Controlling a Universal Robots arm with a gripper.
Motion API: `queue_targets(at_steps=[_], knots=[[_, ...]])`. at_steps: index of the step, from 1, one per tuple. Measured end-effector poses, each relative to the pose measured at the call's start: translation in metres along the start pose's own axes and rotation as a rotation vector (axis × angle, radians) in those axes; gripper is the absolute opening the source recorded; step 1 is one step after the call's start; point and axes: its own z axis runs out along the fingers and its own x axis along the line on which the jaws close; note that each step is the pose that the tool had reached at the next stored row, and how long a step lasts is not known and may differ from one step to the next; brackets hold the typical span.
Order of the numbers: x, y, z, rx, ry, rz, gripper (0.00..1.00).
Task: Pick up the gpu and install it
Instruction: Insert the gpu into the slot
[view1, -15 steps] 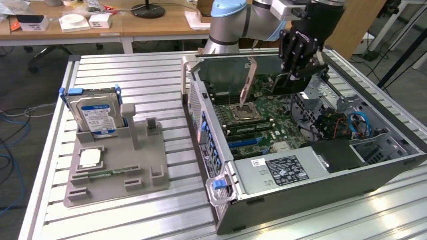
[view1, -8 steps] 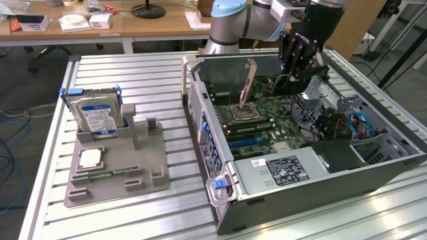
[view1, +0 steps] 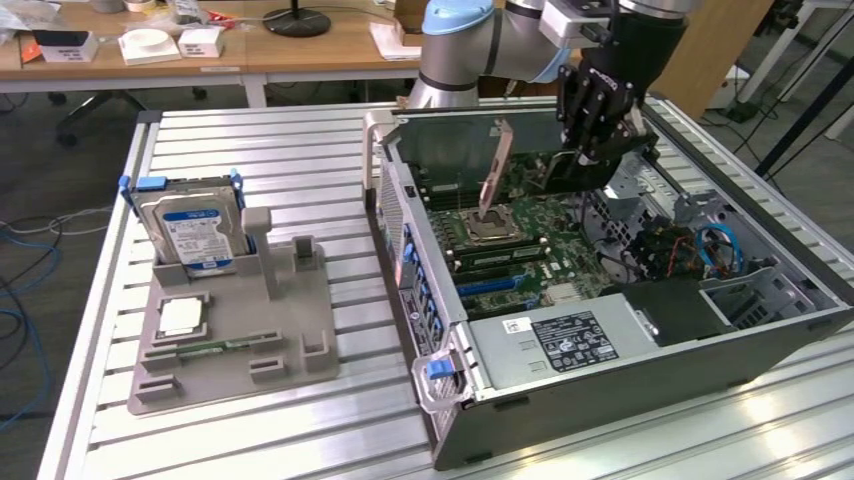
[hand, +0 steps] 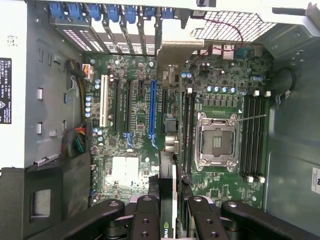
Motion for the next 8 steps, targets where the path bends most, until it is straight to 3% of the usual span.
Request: queue_targets(at_steps=[8], knots=[[0.0000,-0.0001,0.0027,0.0000,0.0000,0.000,0.27]])
